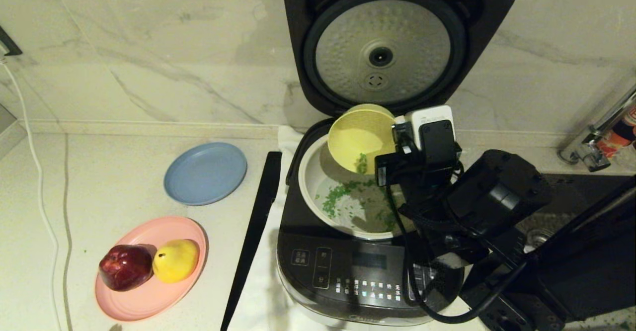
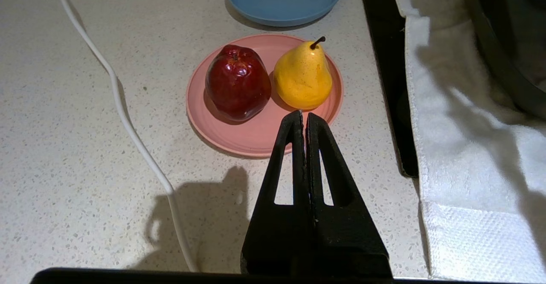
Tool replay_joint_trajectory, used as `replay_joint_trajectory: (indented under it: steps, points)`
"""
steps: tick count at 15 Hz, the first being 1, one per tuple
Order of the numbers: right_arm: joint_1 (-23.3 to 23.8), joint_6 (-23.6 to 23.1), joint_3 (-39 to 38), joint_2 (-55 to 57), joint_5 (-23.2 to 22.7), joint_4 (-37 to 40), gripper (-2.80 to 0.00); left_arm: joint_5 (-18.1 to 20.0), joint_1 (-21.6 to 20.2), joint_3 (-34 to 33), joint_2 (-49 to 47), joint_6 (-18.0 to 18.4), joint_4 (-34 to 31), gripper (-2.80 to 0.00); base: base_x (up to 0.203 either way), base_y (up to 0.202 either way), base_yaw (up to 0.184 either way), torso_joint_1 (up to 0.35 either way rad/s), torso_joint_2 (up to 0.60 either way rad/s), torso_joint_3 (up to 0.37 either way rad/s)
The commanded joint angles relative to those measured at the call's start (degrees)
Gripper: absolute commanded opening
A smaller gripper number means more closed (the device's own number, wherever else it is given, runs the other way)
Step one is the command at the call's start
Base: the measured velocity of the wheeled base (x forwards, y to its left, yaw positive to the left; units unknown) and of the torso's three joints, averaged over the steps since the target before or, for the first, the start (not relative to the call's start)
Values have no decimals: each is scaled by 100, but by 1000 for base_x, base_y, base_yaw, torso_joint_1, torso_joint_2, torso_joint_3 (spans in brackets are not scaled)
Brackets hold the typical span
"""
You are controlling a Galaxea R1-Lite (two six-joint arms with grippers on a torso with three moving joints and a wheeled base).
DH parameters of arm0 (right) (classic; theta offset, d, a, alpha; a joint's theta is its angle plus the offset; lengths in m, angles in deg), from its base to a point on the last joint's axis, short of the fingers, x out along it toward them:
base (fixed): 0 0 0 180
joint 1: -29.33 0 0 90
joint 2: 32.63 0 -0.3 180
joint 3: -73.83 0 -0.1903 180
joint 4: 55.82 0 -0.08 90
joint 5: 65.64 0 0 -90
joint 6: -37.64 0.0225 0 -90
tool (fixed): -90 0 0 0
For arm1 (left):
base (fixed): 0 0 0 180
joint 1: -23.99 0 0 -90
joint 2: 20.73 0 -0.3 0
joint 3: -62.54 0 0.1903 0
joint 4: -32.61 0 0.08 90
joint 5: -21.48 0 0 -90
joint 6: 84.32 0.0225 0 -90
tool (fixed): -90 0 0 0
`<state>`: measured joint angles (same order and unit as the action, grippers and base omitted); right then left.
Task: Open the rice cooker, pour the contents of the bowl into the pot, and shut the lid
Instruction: Pour the water from the bowl into the rice cooker
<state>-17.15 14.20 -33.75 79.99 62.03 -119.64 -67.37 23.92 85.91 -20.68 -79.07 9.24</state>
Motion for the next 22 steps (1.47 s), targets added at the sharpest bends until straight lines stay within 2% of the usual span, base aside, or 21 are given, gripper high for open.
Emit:
replay_joint_trajectory:
  steps: [1,11,14,16,19,22]
  points:
    - [-10,-52,148,18,14,-48,-280,0,-1,-53,4,2,0,-280,0,0,0,0,0,0]
    - [-18,-148,192,-77,30,-48,-280,0,1,-44,4,2,0,-280,0,0,0,0,0,0]
    - [-86,-176,244,-230,421,-48,-280,0,-1,-44,4,2,0,-280,0,0,0,0,0,0]
    - [-88,-183,241,-437,486,-39,-280,0,-1,-52,4,2,0,-280,0,0,0,0,0,0]
    - [-112,56,259,-999,787,830,-280,0,-1,-48,4,2,0,-280,0,0,0,0,0,0]
    - [-149,648,410,-1720,858,2255,-280,0,-1,-53,4,2,0,-280,0,0,0,0,0,0]
